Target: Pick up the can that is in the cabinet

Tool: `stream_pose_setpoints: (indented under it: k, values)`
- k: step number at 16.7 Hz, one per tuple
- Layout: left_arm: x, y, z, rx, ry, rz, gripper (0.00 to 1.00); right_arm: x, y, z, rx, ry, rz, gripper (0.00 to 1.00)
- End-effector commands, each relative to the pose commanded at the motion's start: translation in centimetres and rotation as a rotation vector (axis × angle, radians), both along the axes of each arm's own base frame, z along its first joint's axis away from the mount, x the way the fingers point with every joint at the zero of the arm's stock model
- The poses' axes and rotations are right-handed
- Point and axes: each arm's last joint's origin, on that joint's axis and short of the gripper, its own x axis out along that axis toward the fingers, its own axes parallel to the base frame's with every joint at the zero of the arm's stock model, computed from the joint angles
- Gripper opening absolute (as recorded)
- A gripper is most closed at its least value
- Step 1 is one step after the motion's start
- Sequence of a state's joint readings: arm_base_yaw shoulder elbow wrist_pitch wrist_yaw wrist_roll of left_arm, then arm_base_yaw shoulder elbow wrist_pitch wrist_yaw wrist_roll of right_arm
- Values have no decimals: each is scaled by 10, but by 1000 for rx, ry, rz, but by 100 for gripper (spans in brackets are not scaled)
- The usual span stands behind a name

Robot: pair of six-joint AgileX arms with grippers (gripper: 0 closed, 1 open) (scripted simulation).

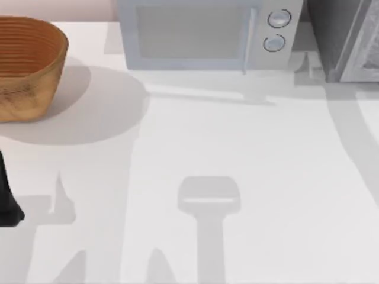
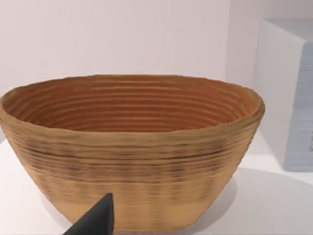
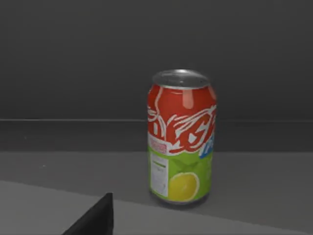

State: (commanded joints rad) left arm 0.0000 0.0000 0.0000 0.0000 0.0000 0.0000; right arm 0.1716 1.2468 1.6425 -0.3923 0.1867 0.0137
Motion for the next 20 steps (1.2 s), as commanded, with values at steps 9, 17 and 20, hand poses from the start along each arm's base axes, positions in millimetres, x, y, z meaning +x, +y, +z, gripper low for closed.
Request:
stream_pose_setpoints:
  k: [9, 17, 20]
  values:
    - [0, 0, 0, 0, 0, 0, 100, 17, 6, 8, 0, 7, 2, 100]
    - [0, 0, 0, 0, 0, 0, 100, 48, 18, -18, -2, -3, -2, 100]
    - [0, 0, 0, 0, 0, 0, 100, 48, 16, -17, -1, -6, -5, 100]
